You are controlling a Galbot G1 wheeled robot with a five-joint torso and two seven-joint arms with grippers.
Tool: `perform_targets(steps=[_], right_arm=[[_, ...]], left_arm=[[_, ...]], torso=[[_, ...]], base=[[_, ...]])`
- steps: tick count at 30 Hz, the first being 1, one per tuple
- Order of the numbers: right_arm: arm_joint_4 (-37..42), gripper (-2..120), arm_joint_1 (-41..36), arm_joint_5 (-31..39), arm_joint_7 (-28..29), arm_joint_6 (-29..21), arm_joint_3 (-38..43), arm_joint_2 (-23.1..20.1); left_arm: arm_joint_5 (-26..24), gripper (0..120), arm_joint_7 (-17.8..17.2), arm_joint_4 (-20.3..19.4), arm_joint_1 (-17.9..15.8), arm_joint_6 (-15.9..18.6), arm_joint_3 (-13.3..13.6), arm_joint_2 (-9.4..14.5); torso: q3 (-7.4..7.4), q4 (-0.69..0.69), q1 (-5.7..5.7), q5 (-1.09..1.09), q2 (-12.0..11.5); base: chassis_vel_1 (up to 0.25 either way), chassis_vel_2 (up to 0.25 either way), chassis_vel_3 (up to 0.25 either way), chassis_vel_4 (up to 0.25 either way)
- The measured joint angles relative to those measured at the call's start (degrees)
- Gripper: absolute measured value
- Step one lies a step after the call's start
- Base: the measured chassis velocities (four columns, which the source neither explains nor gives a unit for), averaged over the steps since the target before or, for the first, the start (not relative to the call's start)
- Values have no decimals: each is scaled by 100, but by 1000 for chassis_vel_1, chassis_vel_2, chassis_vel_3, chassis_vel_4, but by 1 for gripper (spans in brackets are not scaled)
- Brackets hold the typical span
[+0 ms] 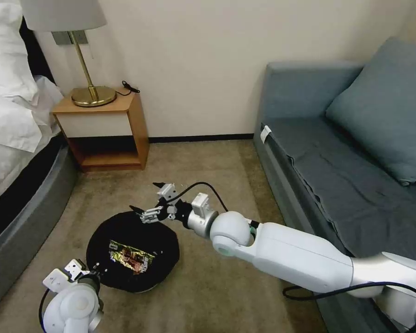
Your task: Pick up the trash bin, then pick up the garbage on the floor and place it into the trash bin.
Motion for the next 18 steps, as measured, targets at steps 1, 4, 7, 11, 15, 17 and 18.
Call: perform_targets(steps=[1, 4, 7, 11, 15, 17, 18], right_arm=[[0, 100, 0, 0, 0, 0, 0, 0], [2, 100, -69, -14, 0, 4, 34, -34], [2, 100, -140, -18, -2, 7, 95, -52], [2, 100, -155, -18, -4, 9, 126, -68], [2, 100, -175, -18, -5, 10, 168, -73], [2, 100, -210, -22, -8, 11, 204, -77], [2, 100, -210, -22, -8, 11, 204, -77]], left_arm=[[0, 2, 0, 0, 0, 0, 0, 0], [147, 2, 72, 32, 3, -12, 6, -6], [476, 11, 264, 48, 53, -67, 10, -11], [807, 25, 585, 21, 110, -141, 21, -12], [1205, 41, 1106, -33, 148, -397, 39, -13], [1597, 49, 1430, -38, 173, -668, 44, -17], [1597, 49, 1430, -38, 173, -668, 44, -17]], torso=[[0, 0, 0, 0, 0], [-1, 0, 0, 0, 0], [0, 1, 0, -5, 0], [1, 0, 0, -11, -1], [1, -1, 0, -10, -1], [1, 0, 0, -9, -2], [1, 0, 0, -9, -2]], base=[[0, 0, 0, 0], [0, 0, 0, 0], [0, 0, 0, 0], [0, 0, 0, 0], [0, 0, 0, 0], [0, 0, 0, 0], [0, 0, 0, 0]])
